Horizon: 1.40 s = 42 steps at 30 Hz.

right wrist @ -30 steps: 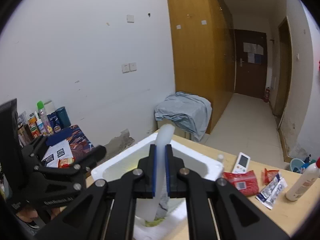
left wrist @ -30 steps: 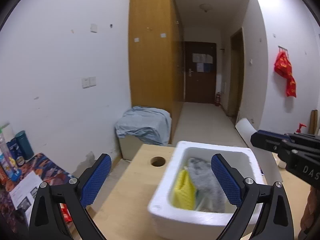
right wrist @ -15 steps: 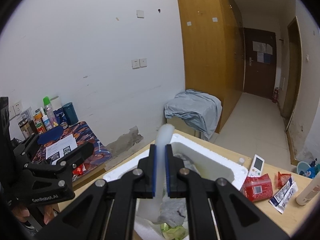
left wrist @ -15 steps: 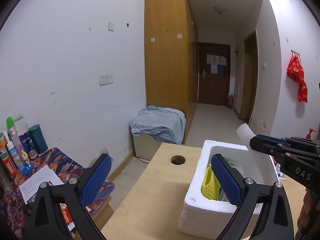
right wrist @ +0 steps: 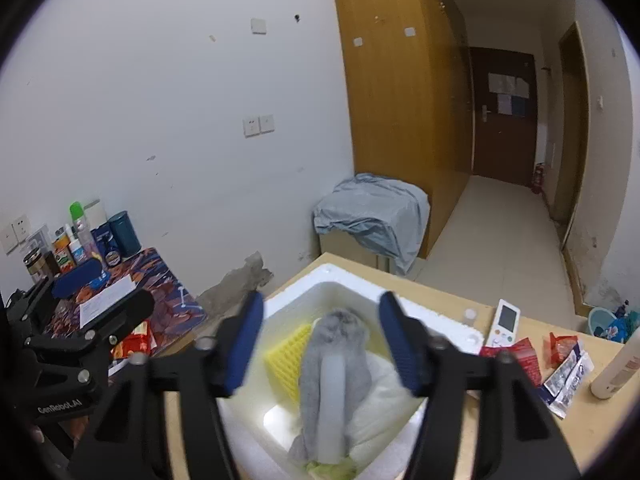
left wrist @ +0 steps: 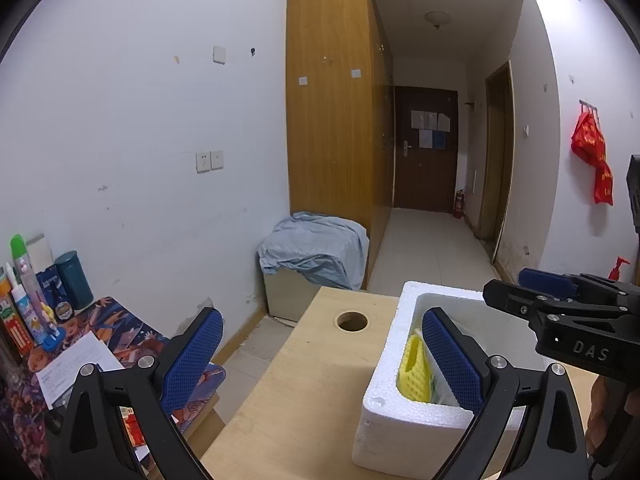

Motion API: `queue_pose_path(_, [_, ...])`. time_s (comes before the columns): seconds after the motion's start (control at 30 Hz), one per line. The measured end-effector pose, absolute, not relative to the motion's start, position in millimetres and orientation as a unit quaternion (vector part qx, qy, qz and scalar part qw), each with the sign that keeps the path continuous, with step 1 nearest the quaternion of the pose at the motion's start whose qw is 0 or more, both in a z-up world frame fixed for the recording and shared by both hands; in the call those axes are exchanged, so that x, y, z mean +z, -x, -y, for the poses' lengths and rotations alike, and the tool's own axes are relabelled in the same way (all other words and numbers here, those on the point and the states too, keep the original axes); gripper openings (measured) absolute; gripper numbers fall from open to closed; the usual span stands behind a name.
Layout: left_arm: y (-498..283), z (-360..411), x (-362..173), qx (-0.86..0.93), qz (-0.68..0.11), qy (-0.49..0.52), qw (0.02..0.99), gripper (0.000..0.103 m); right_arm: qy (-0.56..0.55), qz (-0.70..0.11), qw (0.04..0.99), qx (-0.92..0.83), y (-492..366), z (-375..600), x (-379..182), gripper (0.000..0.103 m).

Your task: Organize soft objects

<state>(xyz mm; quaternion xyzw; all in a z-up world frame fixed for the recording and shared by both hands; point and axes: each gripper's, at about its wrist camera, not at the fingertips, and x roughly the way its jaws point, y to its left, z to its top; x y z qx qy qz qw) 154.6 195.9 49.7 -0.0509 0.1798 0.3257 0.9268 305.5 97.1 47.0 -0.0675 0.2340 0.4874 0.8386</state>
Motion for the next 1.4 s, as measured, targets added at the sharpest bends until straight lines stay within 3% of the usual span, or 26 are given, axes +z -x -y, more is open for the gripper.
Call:
queue_pose_path(0.13, [-155.5, -196.2, 49.0, 0.326, -0.18, 0.053, 0.927, 0.1, 0.069, -0.233, 0.843, 0.481, -305.6, -96.4, 47.8, 0.075])
queue_pose_path(0.67, [-151.8, -187.4, 54.5, 0.318, -0.178, 0.049, 0.93, 0.1, 0.072, -0.225, 0.851, 0.469, -296.4, -83.8, 57.7, 0.084])
queue_pose_path(0.9, [-145.8, -178.8, 58.4, 0.323, -0.174, 0.041, 0.93, 0.103, 0.058, -0.21, 0.873, 0.436, -296.3, -50.9, 64.4, 0.103])
queue_pose_path(1.4, [-133.0, -137.4, 72.0, 0.279, -0.162, 0.032, 0.946, 0.103, 0.049, -0.192, 0.898, 0.393, -272.3, 2.9, 73.8, 0.103])
